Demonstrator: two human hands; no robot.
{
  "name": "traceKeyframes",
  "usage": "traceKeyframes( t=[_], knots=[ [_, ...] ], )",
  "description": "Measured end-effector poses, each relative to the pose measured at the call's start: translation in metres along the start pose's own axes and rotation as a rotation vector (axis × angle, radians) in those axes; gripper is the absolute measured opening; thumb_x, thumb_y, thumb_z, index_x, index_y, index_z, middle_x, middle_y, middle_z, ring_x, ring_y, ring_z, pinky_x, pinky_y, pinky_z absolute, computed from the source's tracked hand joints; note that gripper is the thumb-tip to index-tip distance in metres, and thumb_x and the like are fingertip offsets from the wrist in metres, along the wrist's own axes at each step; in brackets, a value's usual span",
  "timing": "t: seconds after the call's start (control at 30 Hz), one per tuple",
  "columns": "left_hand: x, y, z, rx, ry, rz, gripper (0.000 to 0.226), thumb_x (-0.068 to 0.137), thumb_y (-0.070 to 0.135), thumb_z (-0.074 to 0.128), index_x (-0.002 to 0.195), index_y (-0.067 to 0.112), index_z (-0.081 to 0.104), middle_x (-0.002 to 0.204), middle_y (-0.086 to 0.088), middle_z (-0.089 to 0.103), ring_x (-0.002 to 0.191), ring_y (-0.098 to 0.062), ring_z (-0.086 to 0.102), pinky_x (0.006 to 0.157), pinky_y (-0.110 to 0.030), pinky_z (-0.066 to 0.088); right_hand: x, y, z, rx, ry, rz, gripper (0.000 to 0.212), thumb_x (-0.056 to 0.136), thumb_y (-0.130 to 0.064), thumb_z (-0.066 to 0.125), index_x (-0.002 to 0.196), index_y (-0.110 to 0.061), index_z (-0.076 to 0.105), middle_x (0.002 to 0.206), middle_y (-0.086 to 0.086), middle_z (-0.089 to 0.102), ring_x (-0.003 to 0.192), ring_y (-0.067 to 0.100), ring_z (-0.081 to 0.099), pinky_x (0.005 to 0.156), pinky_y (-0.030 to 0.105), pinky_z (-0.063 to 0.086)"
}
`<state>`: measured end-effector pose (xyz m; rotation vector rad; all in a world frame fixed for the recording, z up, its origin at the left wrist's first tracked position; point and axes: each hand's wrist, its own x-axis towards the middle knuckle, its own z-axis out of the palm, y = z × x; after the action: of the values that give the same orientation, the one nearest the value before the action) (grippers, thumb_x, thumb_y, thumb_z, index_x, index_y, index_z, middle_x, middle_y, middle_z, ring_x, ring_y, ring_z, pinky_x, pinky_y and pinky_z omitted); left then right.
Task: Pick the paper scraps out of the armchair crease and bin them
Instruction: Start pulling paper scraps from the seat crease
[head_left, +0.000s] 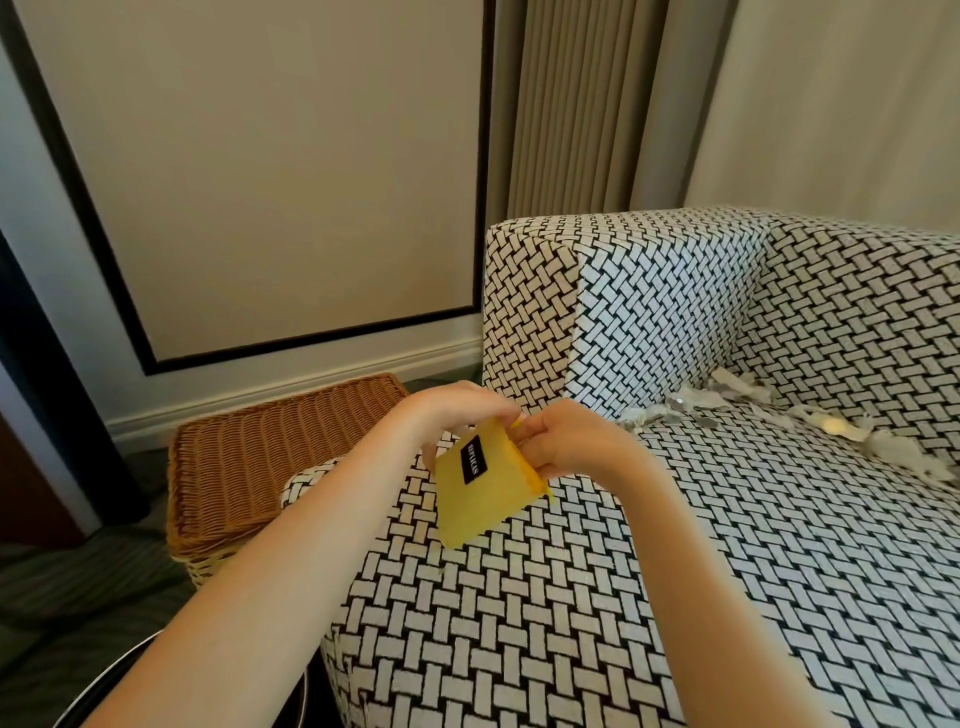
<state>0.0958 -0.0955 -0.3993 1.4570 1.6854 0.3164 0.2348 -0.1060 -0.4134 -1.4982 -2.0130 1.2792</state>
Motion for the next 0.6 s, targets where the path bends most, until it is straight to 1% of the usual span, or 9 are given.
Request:
traceKeyframes(
  t=[0.1,0.17,0.23,0.3,0.37,0.43,0.47,0.53,0.6],
  knots=[
    [0.002,0.002,-0.001,0.045,0.007,-0.013,0.044,0.079,0.029,0.051,0.123,0.026,0.056,0.128,0.001,0.047,0.114,-0.022,0.043,0.078,-0.052,0.042,0.001,0.005,-0.007,0.092,0.041,0.02,0.028,0.08,0.006,0.06,0.106,-0.003,0.066,0.103,0.014,0.068,0.084,0.024,0.069,0.08,0.031,0.056],
    [0.008,0.001,-0.001,0.072,0.05,0.017,0.048,0.082,0.037,0.052,0.129,0.027,0.051,0.137,-0.001,0.045,0.115,-0.022,0.045,0.081,-0.045,0.04,0.004,0.014,-0.011,0.084,0.162,0.064,0.025,0.08,0.003,0.061,0.103,-0.007,0.066,0.09,0.011,0.068,0.071,0.019,0.068,0.072,0.028,0.058],
    [0.016,-0.002,0.0,0.078,0.144,0.066,0.051,0.088,0.042,0.048,0.134,0.021,0.047,0.142,-0.004,0.043,0.124,-0.024,0.045,0.088,-0.037,0.038,0.007,0.027,-0.015,-0.089,0.331,0.066,0.023,0.082,-0.004,0.059,0.102,-0.013,0.066,0.072,0.001,0.064,0.053,0.012,0.057,0.058,0.023,0.054],
    [0.028,-0.007,0.003,0.099,0.24,0.114,0.05,0.093,0.036,0.046,0.137,0.012,0.044,0.142,-0.005,0.045,0.128,-0.023,0.043,0.097,-0.031,0.037,0.009,0.038,-0.016,-0.265,0.421,-0.018,0.026,0.083,-0.014,0.06,0.108,-0.02,0.065,0.064,-0.011,0.053,0.048,0.006,0.043,0.049,0.018,0.04],
    [0.04,-0.012,0.008,0.145,0.297,0.136,0.048,0.095,0.027,0.046,0.137,0.007,0.041,0.127,-0.004,0.054,0.12,-0.021,0.048,0.093,-0.028,0.038,0.011,0.045,-0.012,-0.366,0.353,-0.09,0.038,0.083,-0.023,0.063,0.121,-0.025,0.058,0.067,-0.016,0.047,0.055,0.001,0.04,0.054,0.016,0.035],
    [0.051,-0.013,0.015,0.161,0.297,0.127,0.048,0.094,0.023,0.048,0.137,0.004,0.038,0.121,-0.006,0.055,0.112,-0.022,0.051,0.082,-0.027,0.039,0.016,0.049,-0.005,-0.414,0.283,-0.094,0.049,0.084,-0.026,0.06,0.132,-0.028,0.048,0.093,-0.007,0.062,0.074,0.006,0.052,0.07,0.024,0.046],
    [0.057,-0.013,0.019,0.16,0.296,0.124,0.05,0.093,0.022,0.051,0.137,0.004,0.036,0.127,-0.009,0.052,0.114,-0.023,0.052,0.081,-0.027,0.039,0.019,0.05,-0.002,-0.449,0.286,-0.09,0.049,0.086,-0.027,0.057,0.134,-0.029,0.045,0.104,-0.001,0.064,0.081,0.011,0.055,0.077,0.029,0.049],
    [0.066,-0.013,0.025,0.154,0.299,0.132,0.052,0.09,0.023,0.056,0.135,0.005,0.036,0.131,-0.012,0.05,0.116,-0.025,0.051,0.08,-0.027,0.04,0.025,0.049,0.004,-0.556,0.344,-0.093,0.043,0.091,-0.029,0.051,0.133,-0.028,0.045,0.103,0.001,0.065,0.084,0.016,0.058,0.078,0.032,0.05],
    [0.073,-0.014,0.029,0.139,0.314,0.155,0.048,0.086,0.023,0.06,0.128,0.007,0.042,0.126,-0.01,0.054,0.112,-0.024,0.053,0.076,-0.026,0.039,0.031,0.046,0.009,-0.674,0.42,-0.098,0.034,0.093,-0.028,0.045,0.127,-0.026,0.05,0.105,0.003,0.065,0.093,0.02,0.06,0.077,0.032,0.049]
  ],
)
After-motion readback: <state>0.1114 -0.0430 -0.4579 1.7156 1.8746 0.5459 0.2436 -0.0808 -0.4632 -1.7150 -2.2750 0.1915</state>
